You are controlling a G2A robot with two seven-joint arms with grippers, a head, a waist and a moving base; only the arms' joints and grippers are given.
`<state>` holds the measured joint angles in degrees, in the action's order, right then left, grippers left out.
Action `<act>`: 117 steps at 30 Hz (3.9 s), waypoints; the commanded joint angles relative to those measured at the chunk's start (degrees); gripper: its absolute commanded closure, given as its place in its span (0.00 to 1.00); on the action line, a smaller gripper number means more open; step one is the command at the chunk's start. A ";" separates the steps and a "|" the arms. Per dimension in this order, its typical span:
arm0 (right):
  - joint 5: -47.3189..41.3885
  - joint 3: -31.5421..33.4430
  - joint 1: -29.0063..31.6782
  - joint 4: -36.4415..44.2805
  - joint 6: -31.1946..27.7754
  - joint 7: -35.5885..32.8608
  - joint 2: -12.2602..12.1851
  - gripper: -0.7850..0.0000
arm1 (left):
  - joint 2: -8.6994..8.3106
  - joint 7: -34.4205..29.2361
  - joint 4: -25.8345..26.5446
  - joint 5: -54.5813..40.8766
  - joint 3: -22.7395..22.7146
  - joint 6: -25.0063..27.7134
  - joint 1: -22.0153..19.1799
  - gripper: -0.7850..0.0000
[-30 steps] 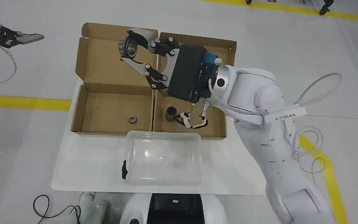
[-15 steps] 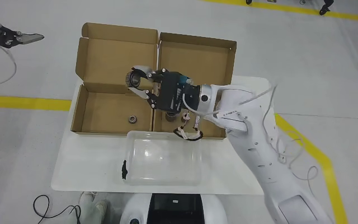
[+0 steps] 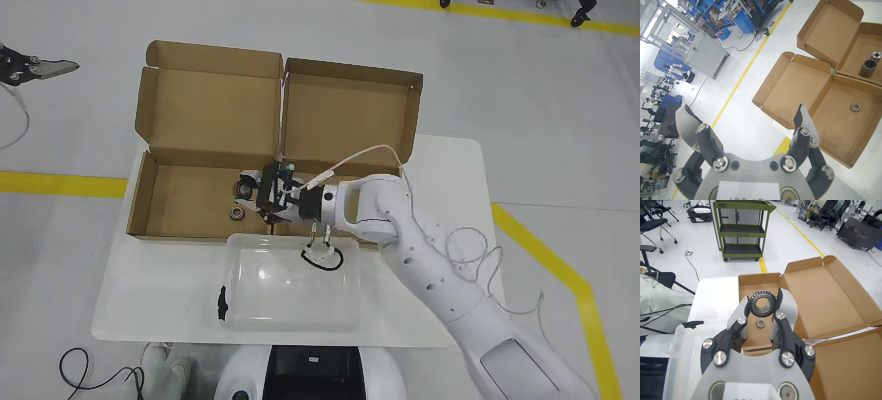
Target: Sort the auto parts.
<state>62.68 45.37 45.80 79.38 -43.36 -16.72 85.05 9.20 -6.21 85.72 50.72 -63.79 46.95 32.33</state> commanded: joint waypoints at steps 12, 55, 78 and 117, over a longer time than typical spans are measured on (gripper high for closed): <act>-3.20 -12.18 -9.18 -19.93 3.62 -0.30 6.41 1.00 | 0.00 0.00 0.00 0.00 0.00 0.00 0.00 0.00; -1.14 -24.32 -23.98 -60.32 11.50 -0.85 28.08 0.59 | 0.00 0.00 0.00 0.00 0.00 0.00 0.00 0.00; -1.05 -18.84 -26.41 -61.47 -1.96 26.53 24.45 0.54 | 0.00 0.00 0.00 0.00 0.00 0.00 0.00 0.00; 14.02 24.76 27.15 19.13 3.01 6.80 -5.12 0.12 | 0.00 0.00 0.00 0.00 0.00 0.00 0.00 0.00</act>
<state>76.51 69.34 71.84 97.71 -40.47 -10.17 80.13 9.20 -6.21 85.72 50.72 -63.79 46.95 32.33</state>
